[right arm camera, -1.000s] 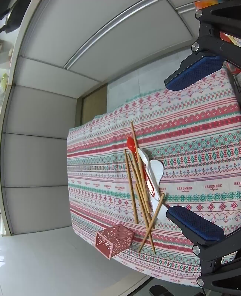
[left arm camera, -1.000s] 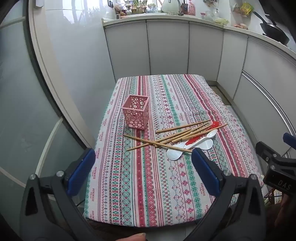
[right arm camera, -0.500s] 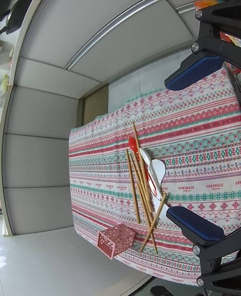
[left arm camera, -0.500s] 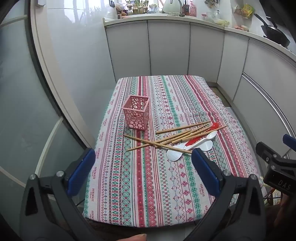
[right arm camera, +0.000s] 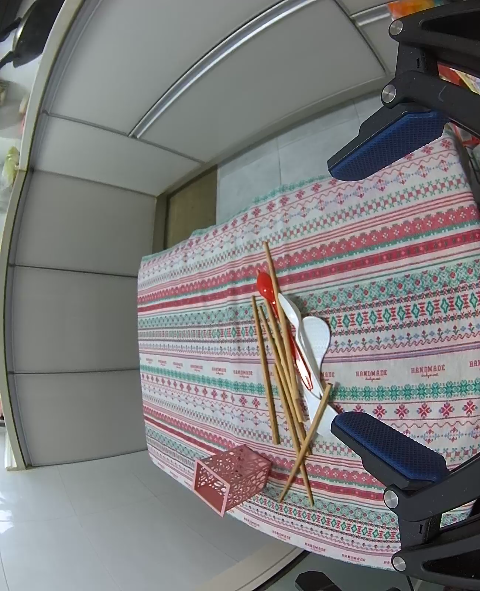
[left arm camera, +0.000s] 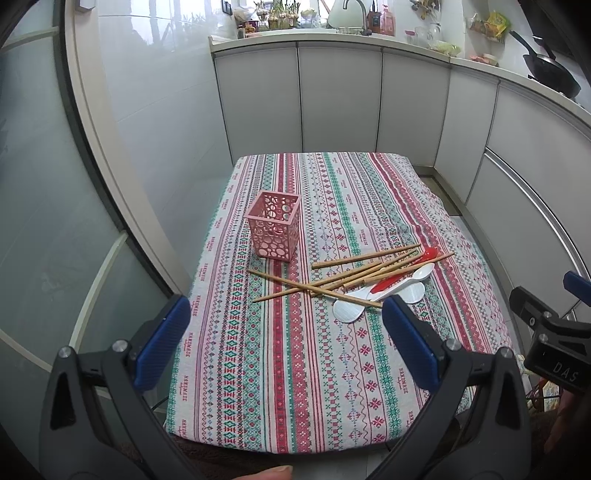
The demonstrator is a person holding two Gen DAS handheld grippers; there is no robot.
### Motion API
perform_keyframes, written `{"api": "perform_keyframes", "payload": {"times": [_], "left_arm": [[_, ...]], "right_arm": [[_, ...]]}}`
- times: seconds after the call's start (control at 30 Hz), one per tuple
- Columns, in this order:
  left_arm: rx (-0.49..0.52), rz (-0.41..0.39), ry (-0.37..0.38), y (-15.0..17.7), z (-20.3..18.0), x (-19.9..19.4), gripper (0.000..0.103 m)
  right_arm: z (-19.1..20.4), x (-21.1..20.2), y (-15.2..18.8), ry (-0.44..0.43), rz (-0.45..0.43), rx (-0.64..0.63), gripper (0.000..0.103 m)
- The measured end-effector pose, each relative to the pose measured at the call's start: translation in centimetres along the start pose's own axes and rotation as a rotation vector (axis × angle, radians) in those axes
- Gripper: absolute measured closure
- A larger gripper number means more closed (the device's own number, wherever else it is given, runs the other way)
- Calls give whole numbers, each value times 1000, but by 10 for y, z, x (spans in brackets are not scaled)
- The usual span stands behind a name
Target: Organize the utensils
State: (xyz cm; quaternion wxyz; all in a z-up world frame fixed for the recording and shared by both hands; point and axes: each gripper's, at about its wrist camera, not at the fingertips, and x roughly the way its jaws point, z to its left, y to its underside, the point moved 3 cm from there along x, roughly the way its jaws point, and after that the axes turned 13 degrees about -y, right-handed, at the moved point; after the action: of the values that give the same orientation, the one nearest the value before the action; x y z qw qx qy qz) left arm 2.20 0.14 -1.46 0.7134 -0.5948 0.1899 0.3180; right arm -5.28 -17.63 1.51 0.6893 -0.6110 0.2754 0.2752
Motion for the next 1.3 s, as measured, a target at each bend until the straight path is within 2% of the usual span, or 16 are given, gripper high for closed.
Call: {"api": "perform_keyframes", "payload": {"times": [1.3], "left_arm": [[-7,-2,1,-1,3,0,0]], "right_arm": [[6,-1,-2,-4,-5,-4,0]]}}
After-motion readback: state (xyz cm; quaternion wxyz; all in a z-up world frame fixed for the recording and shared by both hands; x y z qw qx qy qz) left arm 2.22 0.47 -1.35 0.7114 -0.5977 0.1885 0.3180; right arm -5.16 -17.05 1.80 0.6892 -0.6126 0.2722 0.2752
